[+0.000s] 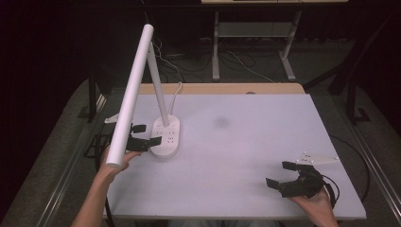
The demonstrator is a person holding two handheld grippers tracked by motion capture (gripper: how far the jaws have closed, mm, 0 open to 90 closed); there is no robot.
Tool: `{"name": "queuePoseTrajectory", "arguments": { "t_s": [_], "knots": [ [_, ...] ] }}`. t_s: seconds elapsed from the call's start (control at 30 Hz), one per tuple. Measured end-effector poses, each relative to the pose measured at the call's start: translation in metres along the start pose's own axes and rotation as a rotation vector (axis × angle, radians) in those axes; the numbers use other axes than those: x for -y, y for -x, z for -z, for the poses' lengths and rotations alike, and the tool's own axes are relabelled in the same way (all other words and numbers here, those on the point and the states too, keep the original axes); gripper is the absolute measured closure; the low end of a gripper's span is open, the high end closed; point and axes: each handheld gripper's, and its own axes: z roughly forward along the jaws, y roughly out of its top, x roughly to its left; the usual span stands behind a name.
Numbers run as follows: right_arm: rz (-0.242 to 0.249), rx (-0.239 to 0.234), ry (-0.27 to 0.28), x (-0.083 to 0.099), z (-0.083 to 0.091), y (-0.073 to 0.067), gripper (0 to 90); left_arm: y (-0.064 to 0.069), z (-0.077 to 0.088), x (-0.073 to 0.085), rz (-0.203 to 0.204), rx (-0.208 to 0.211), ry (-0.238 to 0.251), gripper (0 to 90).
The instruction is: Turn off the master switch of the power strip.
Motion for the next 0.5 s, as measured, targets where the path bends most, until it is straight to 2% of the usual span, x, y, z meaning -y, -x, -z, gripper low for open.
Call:
{"name": "queuePoseTrajectory", "arguments": {
  "t_s": [0.5],
  "knots": [
    [0.017, -0.006, -0.010, 0.000, -0.002, -0.002, 0.1, -0.015, -0.006, -0.012, 0.011, -0.014, -0.031, 6.3]
  ]
}}
